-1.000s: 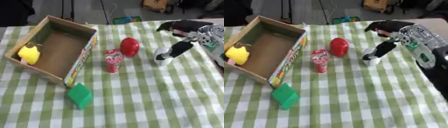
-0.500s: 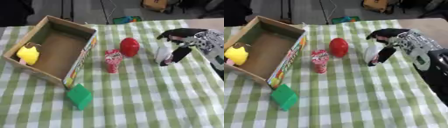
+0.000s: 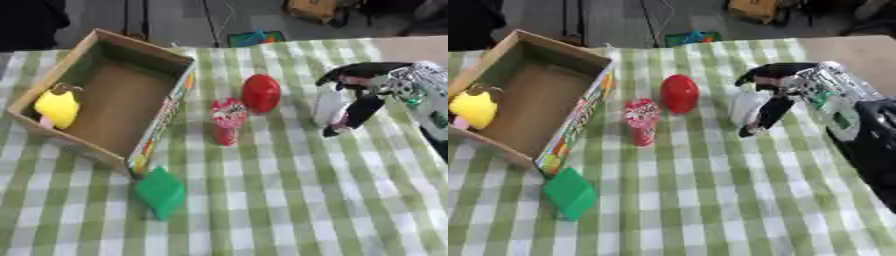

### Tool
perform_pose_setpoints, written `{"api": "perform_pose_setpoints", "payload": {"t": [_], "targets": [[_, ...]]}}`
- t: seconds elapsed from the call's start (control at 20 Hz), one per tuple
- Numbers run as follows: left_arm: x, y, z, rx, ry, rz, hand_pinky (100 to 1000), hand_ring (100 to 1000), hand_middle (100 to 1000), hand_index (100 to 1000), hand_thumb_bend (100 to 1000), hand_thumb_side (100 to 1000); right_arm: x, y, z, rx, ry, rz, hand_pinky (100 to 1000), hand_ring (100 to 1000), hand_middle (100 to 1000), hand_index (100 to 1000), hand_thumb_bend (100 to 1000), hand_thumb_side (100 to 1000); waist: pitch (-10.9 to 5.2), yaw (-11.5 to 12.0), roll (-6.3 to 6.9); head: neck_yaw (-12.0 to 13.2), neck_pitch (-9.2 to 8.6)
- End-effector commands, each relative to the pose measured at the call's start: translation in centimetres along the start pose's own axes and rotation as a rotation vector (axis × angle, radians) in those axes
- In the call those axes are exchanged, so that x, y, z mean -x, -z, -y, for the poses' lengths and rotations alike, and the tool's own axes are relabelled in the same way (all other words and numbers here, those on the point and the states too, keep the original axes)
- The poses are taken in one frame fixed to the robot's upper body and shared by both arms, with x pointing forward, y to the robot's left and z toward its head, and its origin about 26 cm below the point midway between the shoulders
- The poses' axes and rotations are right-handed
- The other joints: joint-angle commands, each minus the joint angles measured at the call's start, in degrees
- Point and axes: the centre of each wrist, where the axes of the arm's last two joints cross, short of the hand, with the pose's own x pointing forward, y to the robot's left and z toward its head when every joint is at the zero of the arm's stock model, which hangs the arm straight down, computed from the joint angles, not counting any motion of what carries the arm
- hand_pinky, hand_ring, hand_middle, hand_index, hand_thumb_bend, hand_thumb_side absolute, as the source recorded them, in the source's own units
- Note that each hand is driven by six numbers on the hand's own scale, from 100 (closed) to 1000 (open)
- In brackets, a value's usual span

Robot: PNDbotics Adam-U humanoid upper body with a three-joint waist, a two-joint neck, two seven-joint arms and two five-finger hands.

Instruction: Pick up objects on the table and place them in the box.

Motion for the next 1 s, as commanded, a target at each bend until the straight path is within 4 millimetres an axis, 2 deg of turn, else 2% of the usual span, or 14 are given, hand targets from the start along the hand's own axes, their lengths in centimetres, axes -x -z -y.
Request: {"api": "perform_pose_setpoints", "payload": {"t": [0.05,0.1,0.15,0.2,0.5,0.75,0.85,1.0], "targets": [[-0.40,0.72,0.08,0.010,-0.007,0.027,676,581,664,720,100,1000,0.63,-0.53,1.07,0.032,0.006,-0.007,564,853,957,1000,678,416,-1.07,0.06,-0.06,0.17,-0.53],[-0.39,0.72,0.03,0.008,-0.005,0.027,677,581,663,719,100,1000,0.60,-0.50,1.00,0.029,0.009,-0.003,512,827,941,1000,656,399,-1.09,0.03,-0.06,0.25,-0.34],[-0.39,0.72,-0.01,0.007,-0.003,0.027,676,581,663,719,100,1000,0.59,-0.49,0.97,0.026,0.012,0.001,509,824,939,1000,680,392,-1.09,0.00,-0.07,0.30,-0.23],[-0.39,0.73,-0.03,0.006,-0.002,0.027,677,580,663,719,100,1000,0.54,-0.49,0.95,0.021,0.014,0.005,486,800,929,1000,634,375,-1.10,-0.05,-0.09,0.40,-0.13],[-0.39,0.72,-0.01,0.002,0.000,0.027,677,580,662,718,100,1000,0.37,-0.40,0.89,0.002,0.047,0.018,438,725,897,1000,587,342,-1.13,-0.05,-0.18,0.55,-0.41],[-0.39,0.71,-0.02,-0.004,0.003,0.025,677,580,662,717,100,1000,0.40,-0.06,0.56,-0.006,0.057,0.011,421,700,884,1000,556,327,-1.08,0.14,-0.14,0.55,-0.71],[-0.39,0.74,-0.03,-0.005,0.004,0.026,677,580,661,716,100,1000,0.43,0.03,0.46,-0.005,0.058,0.009,395,687,868,989,524,322,-1.06,0.13,-0.14,0.54,-0.65],[-0.39,0.74,-0.02,-0.007,0.005,0.026,677,581,661,716,100,1000,0.64,0.11,0.33,-0.002,0.064,0.007,329,659,840,914,498,304,-1.03,0.05,-0.16,0.57,-0.54]]}}
